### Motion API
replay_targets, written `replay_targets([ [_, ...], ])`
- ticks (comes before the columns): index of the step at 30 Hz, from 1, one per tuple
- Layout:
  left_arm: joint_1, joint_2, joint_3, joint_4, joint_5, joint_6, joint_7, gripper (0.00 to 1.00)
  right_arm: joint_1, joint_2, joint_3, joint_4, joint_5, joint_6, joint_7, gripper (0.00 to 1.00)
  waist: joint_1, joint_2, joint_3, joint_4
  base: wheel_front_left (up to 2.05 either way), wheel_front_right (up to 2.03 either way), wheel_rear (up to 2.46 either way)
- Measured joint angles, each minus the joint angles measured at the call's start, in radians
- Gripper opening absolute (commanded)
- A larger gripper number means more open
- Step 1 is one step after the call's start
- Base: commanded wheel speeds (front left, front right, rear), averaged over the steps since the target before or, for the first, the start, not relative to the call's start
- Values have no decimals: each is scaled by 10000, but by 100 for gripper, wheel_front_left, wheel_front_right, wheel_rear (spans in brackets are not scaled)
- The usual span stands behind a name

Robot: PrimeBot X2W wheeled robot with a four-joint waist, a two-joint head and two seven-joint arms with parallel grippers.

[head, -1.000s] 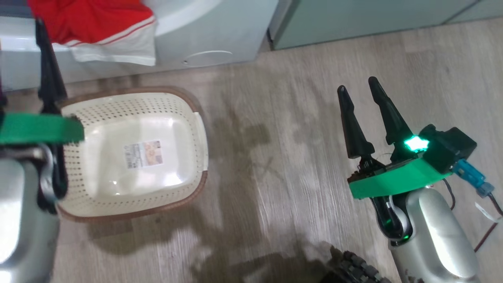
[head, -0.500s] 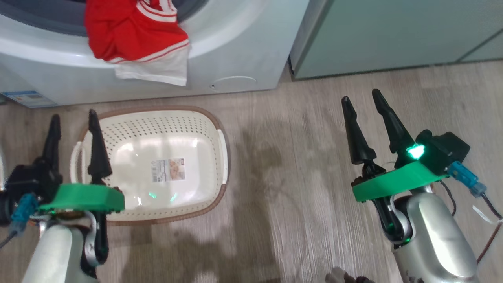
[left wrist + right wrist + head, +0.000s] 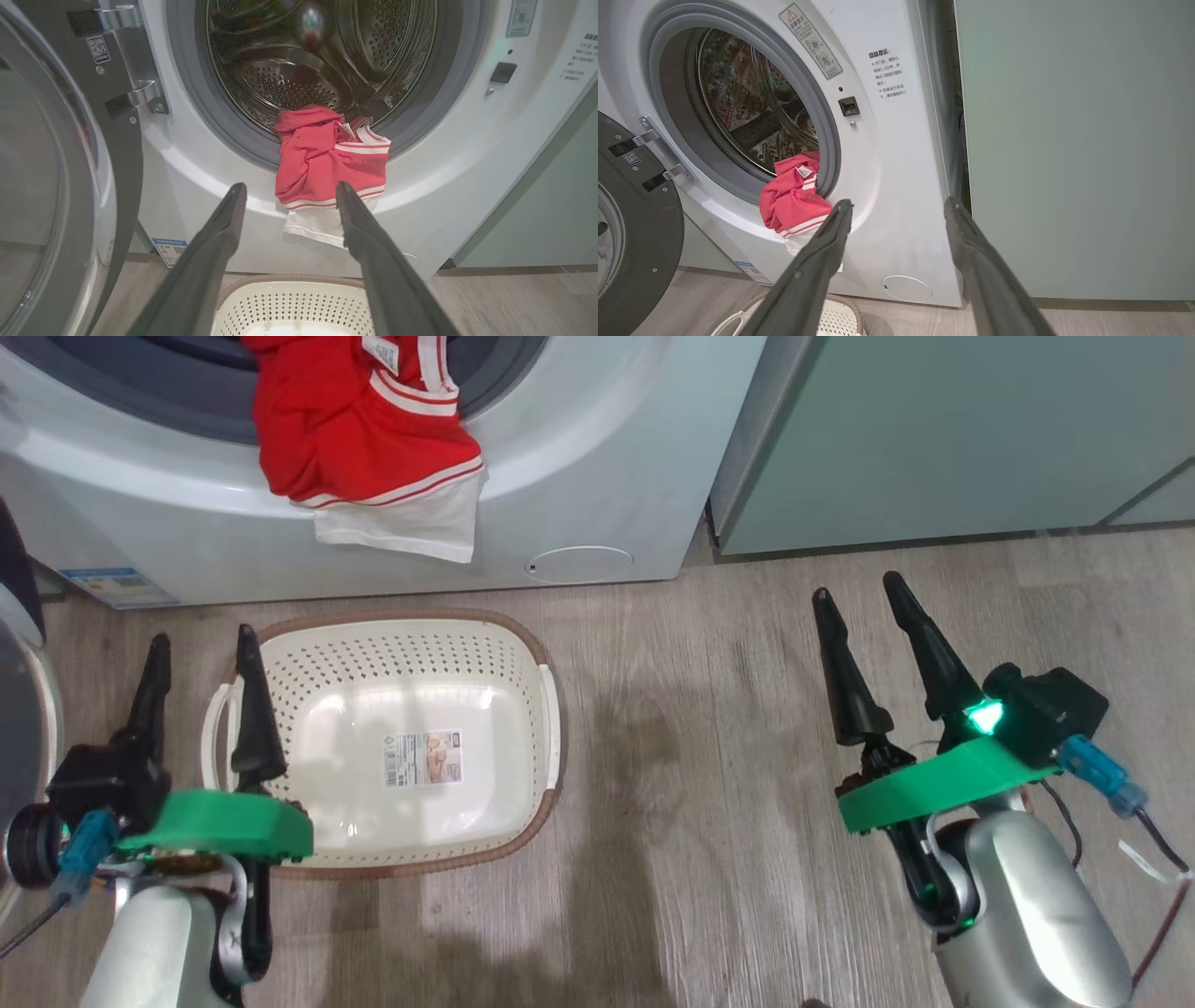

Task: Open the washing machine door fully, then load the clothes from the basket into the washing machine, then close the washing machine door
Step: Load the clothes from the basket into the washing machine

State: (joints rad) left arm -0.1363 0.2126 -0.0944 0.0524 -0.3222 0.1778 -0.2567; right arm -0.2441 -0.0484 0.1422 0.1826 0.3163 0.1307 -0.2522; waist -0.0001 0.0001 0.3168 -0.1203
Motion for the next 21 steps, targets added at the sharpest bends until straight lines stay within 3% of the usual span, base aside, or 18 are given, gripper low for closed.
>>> replay_targets([
  [16,-19,-113,194,280,251,-282,0,100,105,0,35,-40,0,0,13,100,0,0,62,-28,0,0,0],
  [21,-708,-29,58,901,190,-715,384,100,81,0,138,-242,2,0,13,100,0,0,399,-91,0,0,0],
])
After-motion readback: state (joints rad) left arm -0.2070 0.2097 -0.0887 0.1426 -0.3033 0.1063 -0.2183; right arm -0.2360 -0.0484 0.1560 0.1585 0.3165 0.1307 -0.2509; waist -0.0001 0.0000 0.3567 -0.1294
